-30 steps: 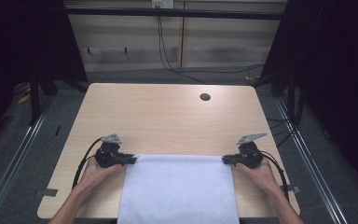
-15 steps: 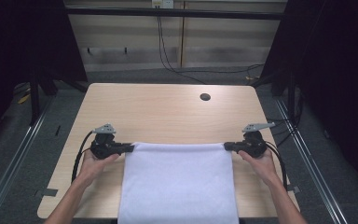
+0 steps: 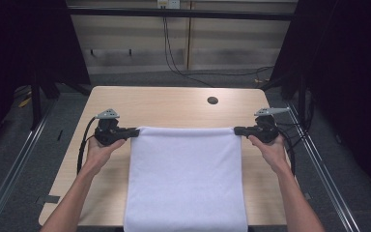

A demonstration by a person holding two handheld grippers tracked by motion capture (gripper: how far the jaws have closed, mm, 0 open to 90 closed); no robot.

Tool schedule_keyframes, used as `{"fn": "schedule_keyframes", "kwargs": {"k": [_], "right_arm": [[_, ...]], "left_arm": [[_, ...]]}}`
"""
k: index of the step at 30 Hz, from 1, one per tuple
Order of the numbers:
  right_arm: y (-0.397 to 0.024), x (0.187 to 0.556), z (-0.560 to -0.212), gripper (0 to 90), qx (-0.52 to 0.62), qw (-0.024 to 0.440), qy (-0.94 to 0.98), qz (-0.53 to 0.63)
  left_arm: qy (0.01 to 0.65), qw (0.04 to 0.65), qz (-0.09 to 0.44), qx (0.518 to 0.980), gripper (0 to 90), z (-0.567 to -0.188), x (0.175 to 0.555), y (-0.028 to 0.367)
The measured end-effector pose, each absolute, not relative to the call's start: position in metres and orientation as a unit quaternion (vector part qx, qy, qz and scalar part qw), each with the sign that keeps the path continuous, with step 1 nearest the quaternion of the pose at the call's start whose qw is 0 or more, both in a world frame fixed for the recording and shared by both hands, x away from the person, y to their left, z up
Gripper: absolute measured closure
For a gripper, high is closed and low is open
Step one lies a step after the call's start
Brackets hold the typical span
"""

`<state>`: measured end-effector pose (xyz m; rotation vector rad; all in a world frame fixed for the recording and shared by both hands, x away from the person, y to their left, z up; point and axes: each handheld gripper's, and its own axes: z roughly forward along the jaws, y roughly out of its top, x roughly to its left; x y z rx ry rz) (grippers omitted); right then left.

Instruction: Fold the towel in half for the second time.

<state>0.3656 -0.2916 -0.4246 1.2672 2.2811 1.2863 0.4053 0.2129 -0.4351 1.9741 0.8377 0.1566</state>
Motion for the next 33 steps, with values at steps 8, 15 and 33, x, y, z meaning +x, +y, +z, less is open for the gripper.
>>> {"fn": "schedule_keyframes", "kwargs": {"k": [8,15,33], "right_arm": [[-0.297,0.383,-0.422,87.5,0.444,0.106,0.767,0.45],[-0.297,0.396,-0.41,87.5,0.449,0.11,0.761,0.456],[-0.3,0.424,-0.381,87.6,0.469,0.137,0.748,0.448]], "left_arm": [[0.355,0.499,0.05,0.789,84.6,-0.437,0.416,0.213],[0.356,0.502,0.065,0.786,84.6,-0.42,0.43,0.213],[0.365,0.523,0.082,0.766,84.5,-0.396,0.459,0.202]]}}
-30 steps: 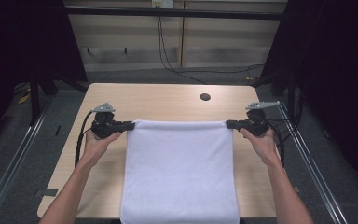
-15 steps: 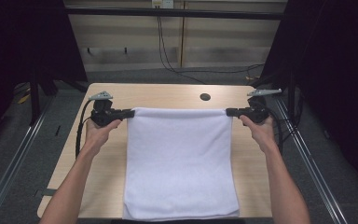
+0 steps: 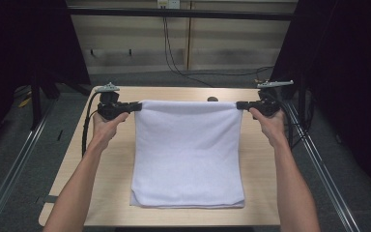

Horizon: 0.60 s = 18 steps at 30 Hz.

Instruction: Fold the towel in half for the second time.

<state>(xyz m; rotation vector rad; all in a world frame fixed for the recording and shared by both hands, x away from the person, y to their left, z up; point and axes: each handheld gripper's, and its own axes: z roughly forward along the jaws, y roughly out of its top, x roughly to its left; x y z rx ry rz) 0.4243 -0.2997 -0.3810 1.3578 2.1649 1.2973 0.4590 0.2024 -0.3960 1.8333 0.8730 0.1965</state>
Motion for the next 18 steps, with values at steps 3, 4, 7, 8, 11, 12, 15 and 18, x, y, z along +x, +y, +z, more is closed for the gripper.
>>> {"fn": "schedule_keyframes", "kwargs": {"k": [3,4,7,8,11,12,15,18], "right_arm": [[-0.3,0.425,-0.378,87.6,0.469,0.142,0.745,0.453],[-0.299,0.424,-0.378,87.6,0.467,0.141,0.744,0.457],[-0.297,0.417,-0.377,87.6,0.453,0.137,0.747,0.466],[-0.297,0.414,-0.377,87.6,0.448,0.137,0.75,0.467],[-0.294,0.404,-0.376,87.6,0.435,0.135,0.755,0.472],[-0.295,0.401,-0.375,87.6,0.433,0.134,0.754,0.475],[-0.297,0.391,-0.374,87.6,0.424,0.135,0.754,0.483],[-0.299,0.377,-0.372,87.6,0.413,0.134,0.76,0.484]], "left_arm": [[0.361,0.52,0.089,0.769,84.5,-0.392,0.458,0.203],[0.361,0.523,0.09,0.767,84.5,-0.391,0.456,0.204],[0.365,0.524,0.088,0.764,84.3,-0.394,0.447,0.207],[0.365,0.522,0.091,0.766,84.2,-0.395,0.445,0.206],[0.357,0.526,0.09,0.767,84.2,-0.399,0.433,0.21],[0.353,0.526,0.089,0.769,84.2,-0.399,0.43,0.211],[0.34,0.534,0.088,0.769,84.2,-0.395,0.416,0.214],[0.324,0.536,0.09,0.774,84.2,-0.39,0.404,0.215]]}}
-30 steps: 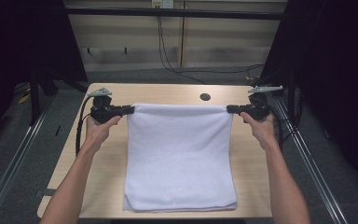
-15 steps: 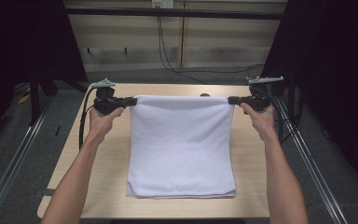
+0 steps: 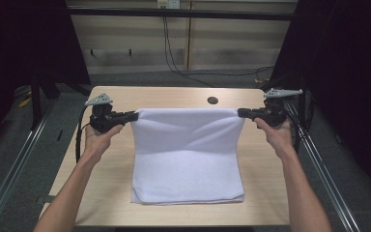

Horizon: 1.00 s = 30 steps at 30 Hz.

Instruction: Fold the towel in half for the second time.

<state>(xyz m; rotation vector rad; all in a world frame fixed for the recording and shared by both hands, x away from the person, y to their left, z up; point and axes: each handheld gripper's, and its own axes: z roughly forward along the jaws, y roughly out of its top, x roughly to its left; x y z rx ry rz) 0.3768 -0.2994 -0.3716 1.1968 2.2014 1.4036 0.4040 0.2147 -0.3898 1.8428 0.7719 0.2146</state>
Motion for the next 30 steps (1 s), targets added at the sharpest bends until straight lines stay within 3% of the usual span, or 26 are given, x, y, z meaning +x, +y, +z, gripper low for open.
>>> {"fn": "schedule_keyframes", "kwargs": {"k": [14,30], "right_arm": [[-0.303,0.316,-0.376,87.5,0.374,0.129,0.78,0.486],[-0.299,0.251,-0.425,87.5,0.36,0.076,0.793,0.486]], "left_arm": [[0.288,0.546,0.072,0.784,84.2,-0.393,0.347,0.219],[0.288,0.516,0.021,0.807,84.1,-0.444,0.288,0.231]]}}
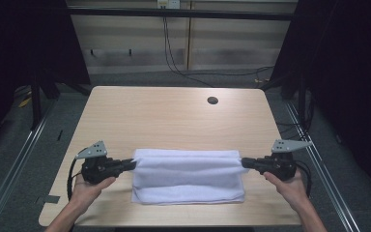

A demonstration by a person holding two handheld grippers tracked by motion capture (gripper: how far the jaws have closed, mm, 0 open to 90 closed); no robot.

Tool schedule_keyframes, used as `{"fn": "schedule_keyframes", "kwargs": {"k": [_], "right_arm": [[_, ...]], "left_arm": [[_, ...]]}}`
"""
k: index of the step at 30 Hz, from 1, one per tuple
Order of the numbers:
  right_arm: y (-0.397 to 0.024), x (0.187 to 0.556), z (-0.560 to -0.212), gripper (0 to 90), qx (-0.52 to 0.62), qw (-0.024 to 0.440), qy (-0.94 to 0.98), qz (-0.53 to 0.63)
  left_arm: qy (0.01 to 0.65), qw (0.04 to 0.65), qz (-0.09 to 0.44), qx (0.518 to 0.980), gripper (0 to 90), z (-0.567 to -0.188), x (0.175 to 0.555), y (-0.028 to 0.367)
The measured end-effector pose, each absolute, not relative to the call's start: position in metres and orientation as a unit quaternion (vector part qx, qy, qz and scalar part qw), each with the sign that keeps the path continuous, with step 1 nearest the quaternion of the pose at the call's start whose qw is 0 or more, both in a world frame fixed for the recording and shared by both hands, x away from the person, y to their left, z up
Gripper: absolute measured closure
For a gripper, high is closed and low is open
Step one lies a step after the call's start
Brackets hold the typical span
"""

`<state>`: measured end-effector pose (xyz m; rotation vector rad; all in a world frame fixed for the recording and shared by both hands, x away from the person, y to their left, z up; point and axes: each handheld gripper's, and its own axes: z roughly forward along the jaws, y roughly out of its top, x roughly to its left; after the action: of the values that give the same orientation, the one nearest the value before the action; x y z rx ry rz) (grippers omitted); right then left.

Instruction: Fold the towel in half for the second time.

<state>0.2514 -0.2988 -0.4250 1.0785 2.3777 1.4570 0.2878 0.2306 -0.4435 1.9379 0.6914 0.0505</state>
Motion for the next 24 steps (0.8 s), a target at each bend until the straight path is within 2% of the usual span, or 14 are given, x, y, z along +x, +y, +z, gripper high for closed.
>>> {"fn": "schedule_keyframes", "kwargs": {"k": [7,14,18,21,24], "right_arm": [[-0.299,0.234,-0.445,86.7,0.372,0.056,0.796,0.474],[-0.294,0.214,-0.462,84.6,0.37,0.033,0.82,0.436],[-0.293,0.206,-0.474,82.6,0.37,0.024,0.833,0.41],[-0.294,0.2,-0.477,78.2,0.369,0.015,0.837,0.404],[-0.295,0.194,-0.48,77.6,0.375,0.013,0.838,0.397]], "left_arm": [[0.288,0.503,-0.002,0.815,83.7,-0.465,0.271,0.233],[0.264,0.455,-0.016,0.85,81.5,-0.477,0.257,0.225],[0.245,0.432,-0.02,0.867,75.1,-0.479,0.249,0.223],[0.241,0.422,-0.023,0.874,73.2,-0.483,0.243,0.225],[0.241,0.421,-0.027,0.874,70.6,-0.483,0.239,0.228]]}}
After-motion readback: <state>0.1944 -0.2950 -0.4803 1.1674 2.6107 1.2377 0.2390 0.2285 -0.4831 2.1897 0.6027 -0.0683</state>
